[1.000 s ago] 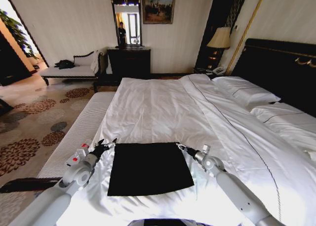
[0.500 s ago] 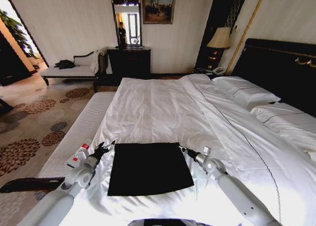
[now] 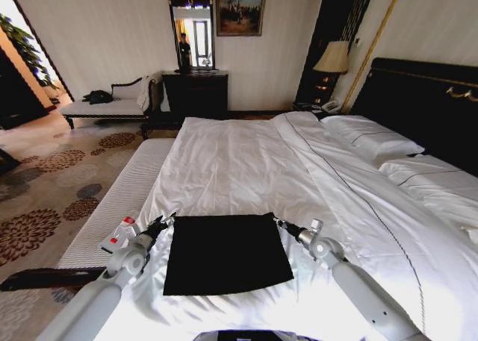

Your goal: Fold the clothes on the bed.

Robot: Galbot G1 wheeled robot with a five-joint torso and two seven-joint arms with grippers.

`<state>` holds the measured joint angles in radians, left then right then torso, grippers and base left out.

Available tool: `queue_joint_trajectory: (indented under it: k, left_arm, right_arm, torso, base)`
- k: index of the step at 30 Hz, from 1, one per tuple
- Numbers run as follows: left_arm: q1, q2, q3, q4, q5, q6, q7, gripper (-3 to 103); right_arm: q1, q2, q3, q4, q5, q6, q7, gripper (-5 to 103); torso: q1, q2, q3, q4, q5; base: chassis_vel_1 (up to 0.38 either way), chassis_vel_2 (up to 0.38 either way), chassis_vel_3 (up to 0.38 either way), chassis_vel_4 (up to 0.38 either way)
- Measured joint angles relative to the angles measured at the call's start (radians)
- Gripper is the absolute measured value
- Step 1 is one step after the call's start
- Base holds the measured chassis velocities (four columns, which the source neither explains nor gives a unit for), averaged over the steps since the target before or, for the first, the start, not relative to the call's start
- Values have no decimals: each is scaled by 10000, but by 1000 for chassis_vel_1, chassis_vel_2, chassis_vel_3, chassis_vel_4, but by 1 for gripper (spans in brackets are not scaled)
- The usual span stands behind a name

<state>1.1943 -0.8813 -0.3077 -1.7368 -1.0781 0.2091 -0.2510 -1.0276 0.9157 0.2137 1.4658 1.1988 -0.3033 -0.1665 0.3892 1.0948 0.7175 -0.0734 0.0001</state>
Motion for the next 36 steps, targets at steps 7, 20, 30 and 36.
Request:
queue_joint_trajectory:
  k: [7, 20, 30, 36]
  left_arm:
    - [-269, -411, 77, 350, 67, 264, -274, 43]
    - [-373, -488, 313, 530, 52, 384, -275, 39]
    - [-678, -509, 656, 614, -54, 442, -317, 51]
    - [-753, -535, 788, 645, -53, 468, -234, 44]
  right_arm:
    - [-3, 5, 0, 48, 26, -5, 61, 1]
    - [66, -48, -54, 198, 56, -27, 105, 1]
    - [59, -101, -18, 311, 119, -36, 113, 1]
    - [59, -160, 19, 384, 186, -46, 131, 1]
  torso:
    - [0, 0, 0, -3, -2]
    - [0, 0, 0, 0, -1]
    - [0, 0, 0, 0, 0]
    - [0, 0, 0, 0, -1]
  base:
    - [0, 0, 0, 0]
    - [0, 0, 0, 0]
    - [0, 0, 0, 0]
    - [0, 0, 0, 0]
